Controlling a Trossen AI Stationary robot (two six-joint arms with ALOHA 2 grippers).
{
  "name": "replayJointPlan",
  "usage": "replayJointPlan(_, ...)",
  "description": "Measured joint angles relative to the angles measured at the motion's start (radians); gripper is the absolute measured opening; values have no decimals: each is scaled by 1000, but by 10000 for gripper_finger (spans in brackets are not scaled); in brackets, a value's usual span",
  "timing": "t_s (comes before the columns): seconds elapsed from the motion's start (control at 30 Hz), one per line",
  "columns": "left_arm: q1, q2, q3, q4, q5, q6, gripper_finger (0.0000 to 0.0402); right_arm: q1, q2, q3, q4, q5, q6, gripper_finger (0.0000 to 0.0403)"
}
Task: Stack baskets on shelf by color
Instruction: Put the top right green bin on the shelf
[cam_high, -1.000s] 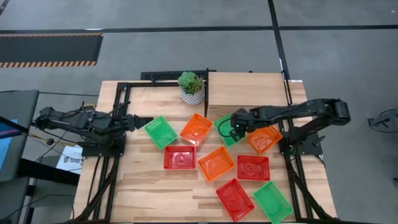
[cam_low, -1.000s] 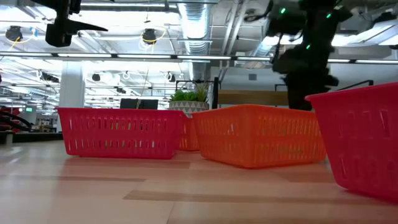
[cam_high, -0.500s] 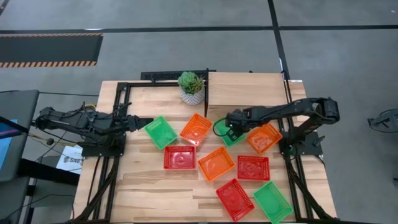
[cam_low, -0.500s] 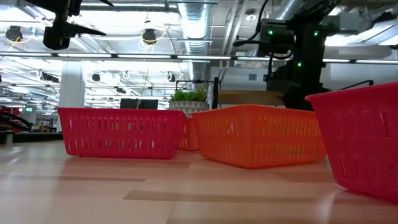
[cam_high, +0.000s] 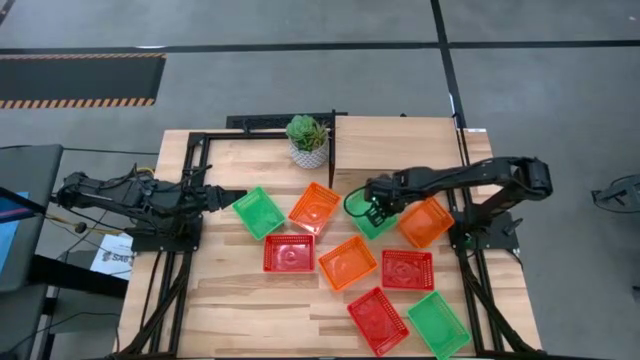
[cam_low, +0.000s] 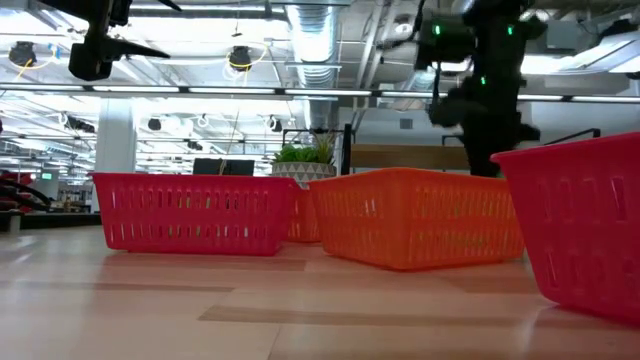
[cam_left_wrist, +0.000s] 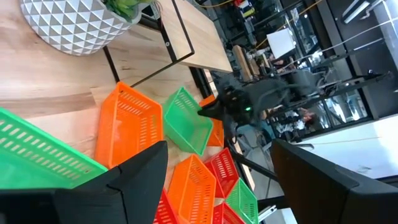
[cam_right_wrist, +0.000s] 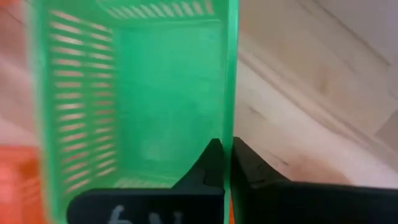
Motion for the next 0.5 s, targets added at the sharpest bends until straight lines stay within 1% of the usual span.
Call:
replayJointPlan(0.07, 0, 0, 0, 0, 0, 0, 274, 0, -27, 36, -38, -4, 0, 14)
replayJointPlan(0.13, 0, 0, 0, 0, 0, 0, 274, -1, -50, 72, -77, -31, 0, 8)
replayJointPlan(0.27, 0, 0, 0, 0, 0, 0, 274, 3, -94, 126, -123, -119, -1, 6)
replayJointPlan(0.4, 0, 0, 0, 0, 11, -5, 274, 38, -137, 160, -145, -196, 1, 5)
replayJointPlan(0.5, 0, 0, 0, -1, 21, -6, 274, 72, -173, 186, -162, -210, 23, 3)
